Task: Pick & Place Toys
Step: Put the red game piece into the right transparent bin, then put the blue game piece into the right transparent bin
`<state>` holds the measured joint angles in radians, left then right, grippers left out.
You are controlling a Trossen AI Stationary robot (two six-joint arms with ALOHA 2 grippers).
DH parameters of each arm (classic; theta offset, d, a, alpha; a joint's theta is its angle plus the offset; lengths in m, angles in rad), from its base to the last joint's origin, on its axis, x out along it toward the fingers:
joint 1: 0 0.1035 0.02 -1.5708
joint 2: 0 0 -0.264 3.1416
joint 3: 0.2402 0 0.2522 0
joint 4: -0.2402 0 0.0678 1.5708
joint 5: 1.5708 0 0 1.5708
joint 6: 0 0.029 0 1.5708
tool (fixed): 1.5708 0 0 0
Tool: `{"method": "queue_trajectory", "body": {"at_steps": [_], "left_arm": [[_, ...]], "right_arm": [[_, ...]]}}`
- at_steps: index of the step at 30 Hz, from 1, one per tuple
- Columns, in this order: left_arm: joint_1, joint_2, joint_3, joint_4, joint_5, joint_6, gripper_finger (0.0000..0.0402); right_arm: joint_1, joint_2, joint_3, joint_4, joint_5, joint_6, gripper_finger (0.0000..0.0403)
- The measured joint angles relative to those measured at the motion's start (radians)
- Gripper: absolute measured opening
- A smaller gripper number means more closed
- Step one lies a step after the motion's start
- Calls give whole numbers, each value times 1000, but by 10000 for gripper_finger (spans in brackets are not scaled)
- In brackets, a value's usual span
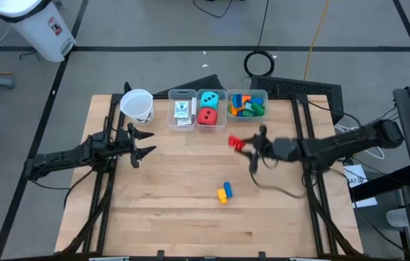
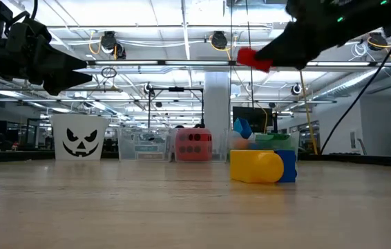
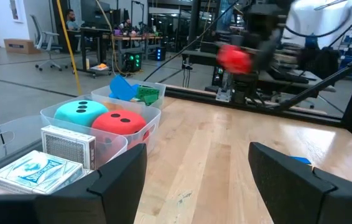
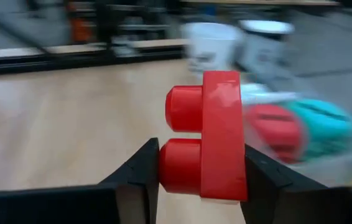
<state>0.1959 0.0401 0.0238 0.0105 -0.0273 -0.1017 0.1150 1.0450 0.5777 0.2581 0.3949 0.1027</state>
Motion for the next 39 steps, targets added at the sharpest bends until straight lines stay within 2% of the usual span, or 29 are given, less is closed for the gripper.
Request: {"method": "queue_trajectory", "body": {"at_steps": [10, 14, 17, 20, 27, 32, 39], "left_arm": [[0, 0, 0, 0, 0, 0, 287], [0, 0, 0, 0, 0, 0, 287], [0, 0, 0, 0, 0, 0, 287], [0, 0, 0, 0, 0, 0, 287], [0, 0, 0, 0, 0, 0, 287], [0, 0, 0, 0, 0, 0, 287], [0, 0, 0, 0, 0, 0, 287]], "right_arm": [[-538, 72, 0, 16, -2, 53, 133], [-681, 155, 0, 63, -6, 80, 133], [-751, 235, 0, 140, -99, 77, 134], [-792, 319, 0, 235, -208, 80, 135], [-835, 439, 0, 322, -214, 118, 166], [-818, 431, 0, 313, -217, 85, 222], [-762, 329, 0, 290, -218, 41, 301]]}}
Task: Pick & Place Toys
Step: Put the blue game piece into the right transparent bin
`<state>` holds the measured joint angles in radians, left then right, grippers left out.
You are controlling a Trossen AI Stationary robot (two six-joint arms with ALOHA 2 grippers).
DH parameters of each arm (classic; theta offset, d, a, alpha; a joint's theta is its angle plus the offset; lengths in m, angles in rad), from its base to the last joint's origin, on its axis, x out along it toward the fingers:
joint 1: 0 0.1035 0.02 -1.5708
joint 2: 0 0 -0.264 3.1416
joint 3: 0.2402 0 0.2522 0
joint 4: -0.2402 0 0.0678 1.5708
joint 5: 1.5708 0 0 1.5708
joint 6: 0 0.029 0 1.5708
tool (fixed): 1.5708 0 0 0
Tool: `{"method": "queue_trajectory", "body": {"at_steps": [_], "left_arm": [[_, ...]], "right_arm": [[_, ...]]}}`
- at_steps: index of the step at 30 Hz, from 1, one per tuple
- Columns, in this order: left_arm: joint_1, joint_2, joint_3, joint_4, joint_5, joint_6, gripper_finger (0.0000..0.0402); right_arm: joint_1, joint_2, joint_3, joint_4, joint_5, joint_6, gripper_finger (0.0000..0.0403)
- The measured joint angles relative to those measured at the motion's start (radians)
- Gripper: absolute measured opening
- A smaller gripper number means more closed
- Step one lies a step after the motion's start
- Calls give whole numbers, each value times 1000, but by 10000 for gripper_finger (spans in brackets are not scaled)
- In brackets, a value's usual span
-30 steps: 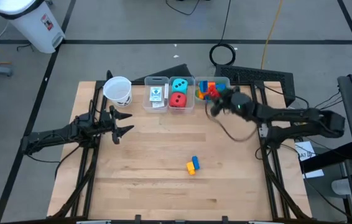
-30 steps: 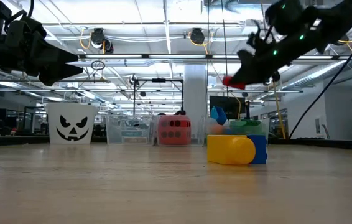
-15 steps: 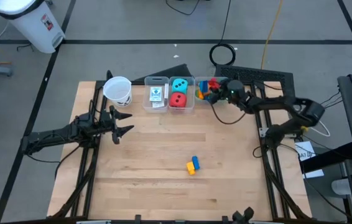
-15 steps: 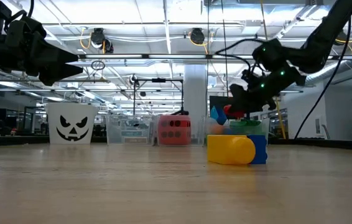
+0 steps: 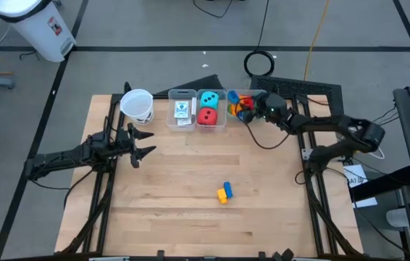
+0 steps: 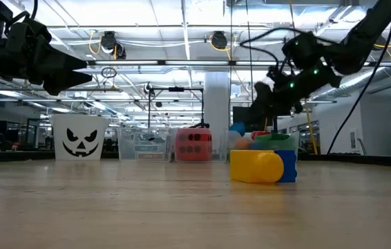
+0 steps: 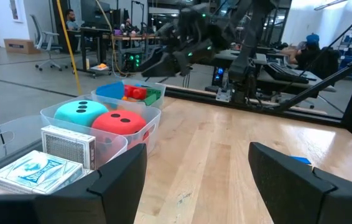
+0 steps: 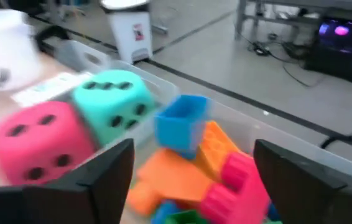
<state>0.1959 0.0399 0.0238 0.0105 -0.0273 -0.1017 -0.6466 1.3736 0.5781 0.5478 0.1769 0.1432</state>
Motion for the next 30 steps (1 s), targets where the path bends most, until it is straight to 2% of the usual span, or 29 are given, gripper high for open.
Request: {"method": "queue_trajectory", "body": {"at_steps": [3, 7, 11, 13, 18, 22, 26, 30], "left_arm": [[0, 0, 0, 0, 0, 0, 287], [0, 0, 0, 0, 0, 0, 287], [0, 0, 0, 0, 0, 0, 287], [0, 0, 0, 0, 0, 0, 287], [0, 0, 0, 0, 0, 0, 287], [0, 0, 0, 0, 0, 0, 287], [0, 0, 0, 0, 0, 0, 287], [0, 0, 0, 0, 0, 0, 287]], "right_arm": [[49, -66, 0, -35, -55, 2, 319], [148, -135, 0, -68, -179, 51, 326], [292, -148, 0, -55, -305, 111, 320], [384, -135, 0, -46, -316, 108, 317], [605, -66, 0, -47, -315, 80, 307], [745, 17, 61, -171, -319, 84, 291], [846, 121, 142, -246, -308, 47, 272], [884, 221, 226, -260, -321, 8, 254]]}}
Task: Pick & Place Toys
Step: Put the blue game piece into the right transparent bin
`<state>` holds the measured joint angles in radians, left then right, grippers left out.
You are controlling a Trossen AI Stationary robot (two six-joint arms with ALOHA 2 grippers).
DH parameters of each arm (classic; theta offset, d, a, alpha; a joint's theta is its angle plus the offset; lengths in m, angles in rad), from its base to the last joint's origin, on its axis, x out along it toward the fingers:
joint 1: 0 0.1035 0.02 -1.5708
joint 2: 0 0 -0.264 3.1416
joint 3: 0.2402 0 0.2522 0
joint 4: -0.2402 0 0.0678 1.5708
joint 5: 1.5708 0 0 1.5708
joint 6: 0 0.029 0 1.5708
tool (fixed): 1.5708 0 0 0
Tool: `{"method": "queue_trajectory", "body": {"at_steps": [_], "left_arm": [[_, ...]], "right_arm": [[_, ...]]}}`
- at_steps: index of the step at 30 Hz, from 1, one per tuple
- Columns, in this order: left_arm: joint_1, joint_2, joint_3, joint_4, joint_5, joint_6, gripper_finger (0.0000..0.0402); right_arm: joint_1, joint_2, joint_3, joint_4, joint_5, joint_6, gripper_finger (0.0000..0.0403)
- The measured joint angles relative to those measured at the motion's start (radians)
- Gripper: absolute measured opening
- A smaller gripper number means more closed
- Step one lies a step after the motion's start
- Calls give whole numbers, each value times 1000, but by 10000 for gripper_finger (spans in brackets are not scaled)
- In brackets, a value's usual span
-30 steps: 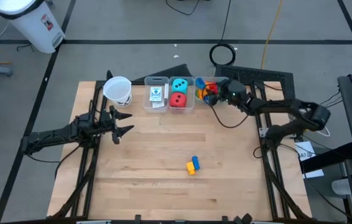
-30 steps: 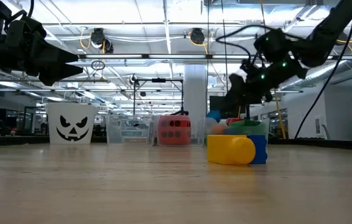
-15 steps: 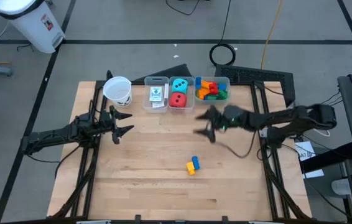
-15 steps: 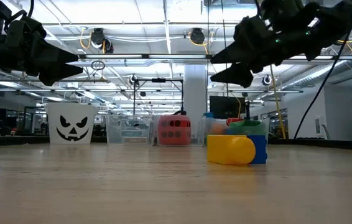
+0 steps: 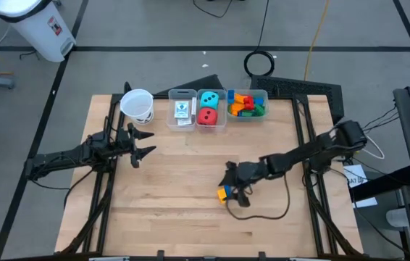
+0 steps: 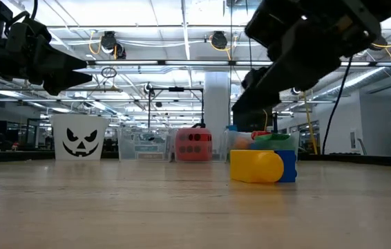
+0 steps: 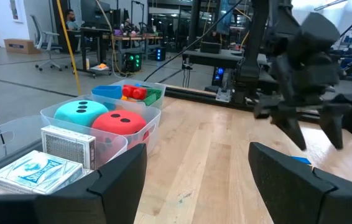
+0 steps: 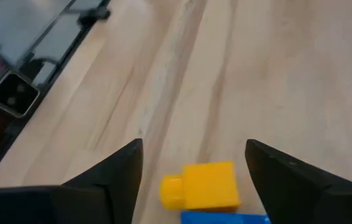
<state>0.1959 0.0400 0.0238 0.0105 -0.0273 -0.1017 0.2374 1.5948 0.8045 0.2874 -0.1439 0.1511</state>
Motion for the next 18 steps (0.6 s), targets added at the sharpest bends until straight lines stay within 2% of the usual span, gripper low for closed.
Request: {"method": "queue_trajectory", "body": {"at_steps": [5, 13, 18], "left_arm": [[0, 0, 0, -1, 0, 0, 287], [0, 0, 0, 0, 0, 0, 287], [0, 0, 0, -1, 0, 0, 287]], "right_arm": [[0, 102, 71, -92, -119, -2, 222], [-17, 110, 75, -231, -113, 17, 170], [-21, 28, 72, -376, 5, 17, 152]]}}
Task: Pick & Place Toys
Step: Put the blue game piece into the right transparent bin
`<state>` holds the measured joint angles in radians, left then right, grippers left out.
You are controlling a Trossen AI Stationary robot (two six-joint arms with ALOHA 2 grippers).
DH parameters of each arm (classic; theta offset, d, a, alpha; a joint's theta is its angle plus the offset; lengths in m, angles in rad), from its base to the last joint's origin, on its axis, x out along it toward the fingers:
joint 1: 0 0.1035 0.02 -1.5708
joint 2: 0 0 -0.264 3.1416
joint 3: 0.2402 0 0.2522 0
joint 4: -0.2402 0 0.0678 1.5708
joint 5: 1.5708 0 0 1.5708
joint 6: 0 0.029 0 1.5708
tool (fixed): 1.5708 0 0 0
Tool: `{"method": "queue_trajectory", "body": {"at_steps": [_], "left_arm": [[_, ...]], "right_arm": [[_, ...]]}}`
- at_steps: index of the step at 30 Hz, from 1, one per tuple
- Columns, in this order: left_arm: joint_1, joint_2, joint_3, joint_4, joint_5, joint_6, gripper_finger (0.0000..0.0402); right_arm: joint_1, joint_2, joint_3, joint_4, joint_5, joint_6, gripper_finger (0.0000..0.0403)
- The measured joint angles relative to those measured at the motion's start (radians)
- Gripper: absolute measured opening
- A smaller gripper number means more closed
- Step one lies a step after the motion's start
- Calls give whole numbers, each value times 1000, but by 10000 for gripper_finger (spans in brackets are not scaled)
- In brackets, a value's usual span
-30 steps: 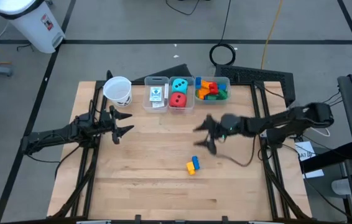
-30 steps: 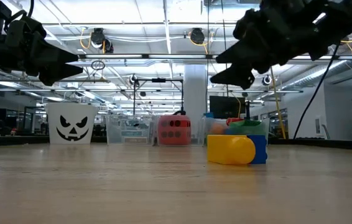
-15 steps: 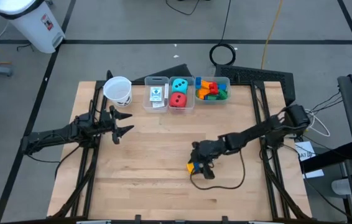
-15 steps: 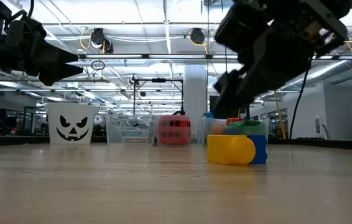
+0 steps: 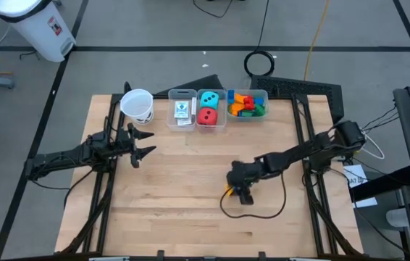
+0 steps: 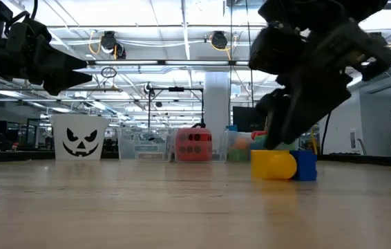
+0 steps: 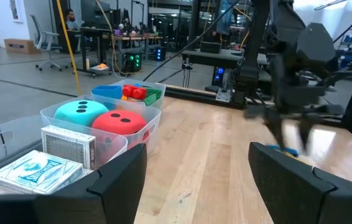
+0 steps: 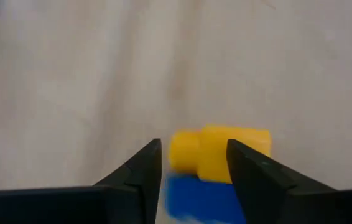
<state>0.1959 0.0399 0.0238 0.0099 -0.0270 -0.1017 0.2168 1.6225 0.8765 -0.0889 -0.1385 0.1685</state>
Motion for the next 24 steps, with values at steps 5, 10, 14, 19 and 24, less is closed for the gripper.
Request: {"method": "queue_trajectory", "body": {"at_steps": [5, 10, 14, 19, 24], "left_arm": [[0, 0, 0, 0, 0, 0, 287], [0, 0, 0, -1, 0, 0, 287], [0, 0, 0, -2, 0, 0, 287], [0, 0, 0, -3, 0, 0, 287], [0, 0, 0, -4, 0, 0, 287]], "right_arm": [[0, -107, -3, -114, 181, 11, 149], [1, -193, -2, -245, 337, 78, 158], [10, -216, -2, -322, 344, 104, 178], [57, -217, -41, -336, 338, 55, 215], [88, -217, -90, -295, 292, 56, 238]]}}
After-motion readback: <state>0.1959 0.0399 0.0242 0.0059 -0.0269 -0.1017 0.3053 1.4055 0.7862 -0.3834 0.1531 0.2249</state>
